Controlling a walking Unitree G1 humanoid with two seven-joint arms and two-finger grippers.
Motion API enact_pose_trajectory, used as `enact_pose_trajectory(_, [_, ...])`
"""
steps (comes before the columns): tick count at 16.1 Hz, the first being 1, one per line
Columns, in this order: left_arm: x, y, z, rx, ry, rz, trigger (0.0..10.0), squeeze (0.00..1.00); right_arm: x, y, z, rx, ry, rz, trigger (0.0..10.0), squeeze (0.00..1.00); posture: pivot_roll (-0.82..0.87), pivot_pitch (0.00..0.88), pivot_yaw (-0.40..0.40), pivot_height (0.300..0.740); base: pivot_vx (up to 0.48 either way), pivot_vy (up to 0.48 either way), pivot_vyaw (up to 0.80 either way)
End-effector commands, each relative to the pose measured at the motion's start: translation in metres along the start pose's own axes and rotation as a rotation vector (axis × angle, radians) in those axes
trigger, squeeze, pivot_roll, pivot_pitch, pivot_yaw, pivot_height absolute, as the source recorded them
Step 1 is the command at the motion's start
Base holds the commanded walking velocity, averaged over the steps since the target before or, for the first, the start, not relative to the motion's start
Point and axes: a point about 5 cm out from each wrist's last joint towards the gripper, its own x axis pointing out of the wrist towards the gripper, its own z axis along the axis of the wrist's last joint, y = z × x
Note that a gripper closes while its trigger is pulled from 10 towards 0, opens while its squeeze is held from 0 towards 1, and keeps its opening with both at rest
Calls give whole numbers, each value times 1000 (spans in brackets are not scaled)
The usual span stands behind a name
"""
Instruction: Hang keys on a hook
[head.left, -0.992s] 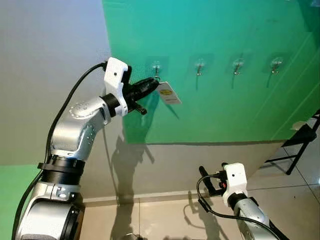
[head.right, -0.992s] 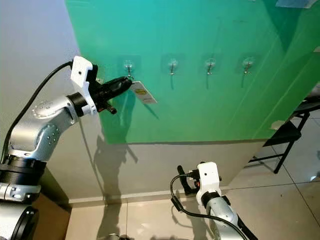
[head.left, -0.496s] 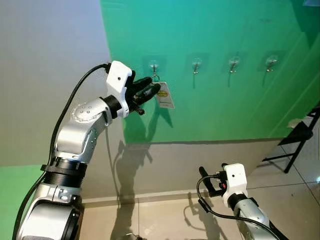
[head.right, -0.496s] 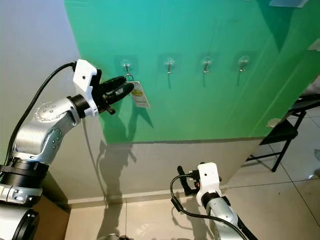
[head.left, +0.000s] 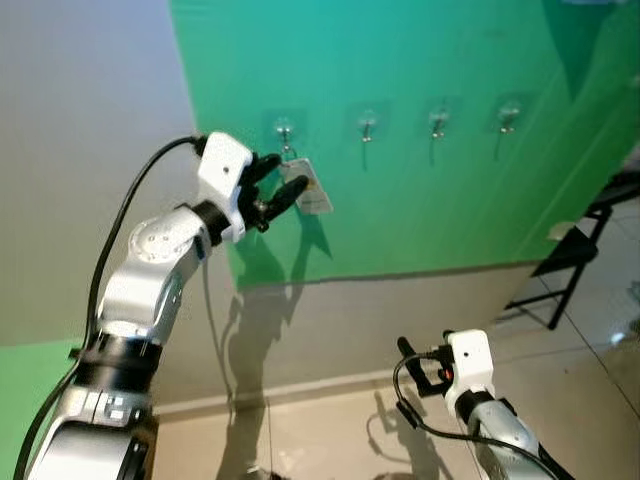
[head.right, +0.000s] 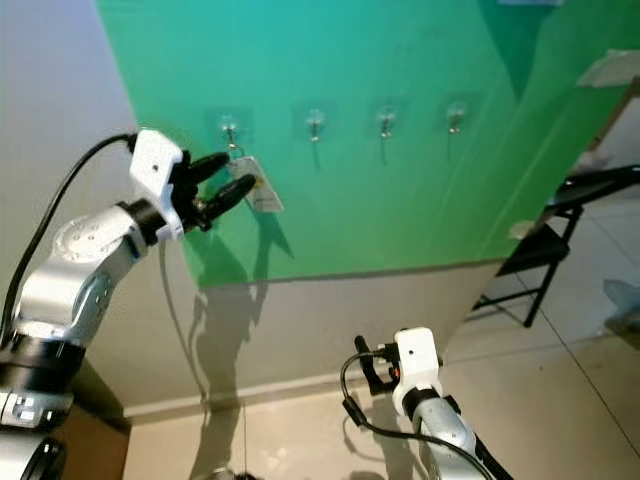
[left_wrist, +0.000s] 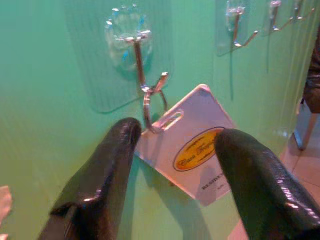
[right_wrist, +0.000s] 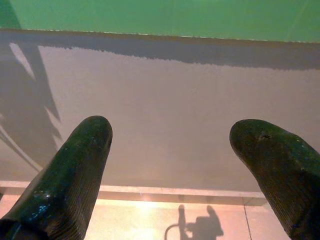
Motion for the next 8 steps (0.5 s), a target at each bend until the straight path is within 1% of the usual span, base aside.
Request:
enact_pose_trajectory(1, [-11,14,-10,10,46,125,10000,1000,2,0,1,-2,5,9,10000,0,-91,0,12,740,0,0,0])
enact_pose_trajectory(2, [-13,12,-10,26,17,175,10000,0,3,0,1,-3,4,12,10000,0,-89,0,12,740,0,0,0])
enact_pose_trajectory(3, [-16,11,-13,41,4,249,10000,0,3,0,2,-3,-5,6,10000,0,-86,0,12,740,0,0,0])
enact_pose_trajectory(4, [-23,4,-23,6,-5,301,10000,0,4,-3,9,8,-52,-30,10000,0,-83,0,14,740,0,0,0])
enact_pose_trajectory(5, [-26,2,-29,8,5,332,10000,0,4,-5,13,22,-73,-45,10000,0,-83,0,14,740,0,0,0])
enact_pose_trajectory(6, [-36,-9,-47,39,41,363,10000,0,4,-6,27,58,-130,-54,10000,0,-83,0,16,740,0,0,0])
enact_pose_trajectory(8, [-50,-27,-68,45,86,364,10000,0,-1,-5,39,65,-171,-22,10000,0,-87,0,16,740,0,0,0])
